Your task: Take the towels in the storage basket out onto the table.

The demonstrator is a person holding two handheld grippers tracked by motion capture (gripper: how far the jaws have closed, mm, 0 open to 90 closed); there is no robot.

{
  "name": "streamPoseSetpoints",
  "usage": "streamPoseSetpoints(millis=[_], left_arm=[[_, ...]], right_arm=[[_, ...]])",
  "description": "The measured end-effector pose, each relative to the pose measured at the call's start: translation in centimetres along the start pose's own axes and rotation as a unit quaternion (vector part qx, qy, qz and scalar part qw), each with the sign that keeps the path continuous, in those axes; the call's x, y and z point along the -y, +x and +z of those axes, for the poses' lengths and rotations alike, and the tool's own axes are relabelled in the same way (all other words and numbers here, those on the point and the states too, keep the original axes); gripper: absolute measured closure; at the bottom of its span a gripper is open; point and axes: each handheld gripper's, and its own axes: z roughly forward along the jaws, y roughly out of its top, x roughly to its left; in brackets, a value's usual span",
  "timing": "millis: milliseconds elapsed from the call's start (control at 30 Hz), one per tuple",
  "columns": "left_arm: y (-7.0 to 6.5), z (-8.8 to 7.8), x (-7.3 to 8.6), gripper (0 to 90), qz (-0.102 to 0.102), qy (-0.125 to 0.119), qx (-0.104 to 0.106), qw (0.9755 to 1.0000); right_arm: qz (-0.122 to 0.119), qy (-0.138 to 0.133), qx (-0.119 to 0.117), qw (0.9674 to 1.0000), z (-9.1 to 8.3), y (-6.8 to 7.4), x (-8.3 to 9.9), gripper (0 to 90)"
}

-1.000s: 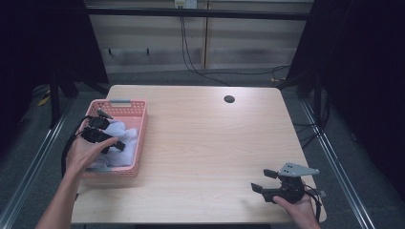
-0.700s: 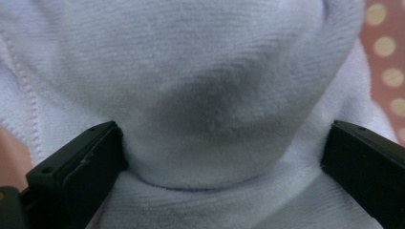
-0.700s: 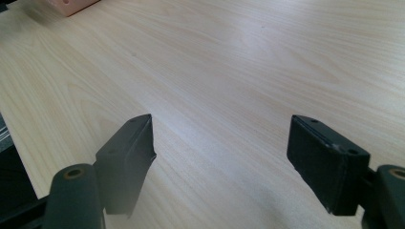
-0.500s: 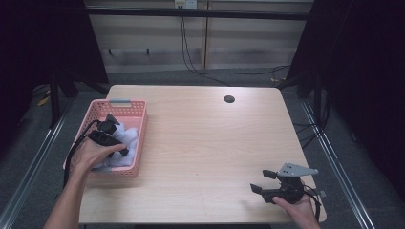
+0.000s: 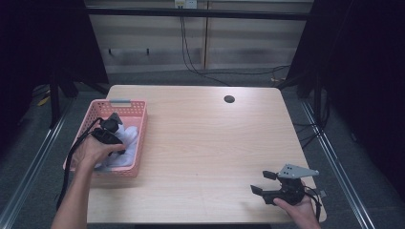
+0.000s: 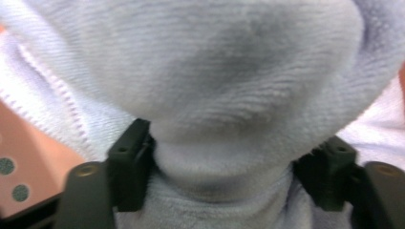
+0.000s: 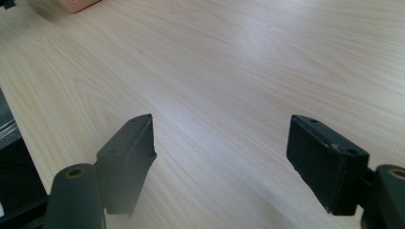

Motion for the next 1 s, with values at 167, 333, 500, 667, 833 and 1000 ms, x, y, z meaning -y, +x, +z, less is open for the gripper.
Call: streamPoseSetpoints(millis=[167,333,500,667,833,1000], left_arm=[[0.3,-0.2,0.1,45.2,0.009,-0.006,-0.001,0.9999],[0.4,-0.4,0.1,50.6,0.016,-0.011,-0.002,0.9998],[0.8,-0.5,0.3,52.1,0.010,-0.015,0.007,0.9998],[0.8,-0.7,0.8,52.4,0.008,-0.030,0.007,0.9995],[0.9,-1.0,1.1,52.4,0.010,-0.040,0.015,0.9990],[1.3,-1.2,1.4,52.4,0.001,-0.052,0.031,0.9982]], right_arm=[[0.000,0.002,0.001,1.0000,0.2,-0.1,0.0,24.9],[0.001,0.004,0.002,1.0000,0.2,-0.1,-0.1,24.9],[0.001,0.005,0.005,1.0000,0.2,-0.1,-0.1,24.9],[0.003,0.002,0.003,1.0000,0.1,-0.1,-0.1,24.9],[0.002,0.005,0.006,1.0000,0.2,0.0,-0.1,24.9],[0.003,0.005,0.005,1.0000,0.4,-0.1,-0.2,24.9]])
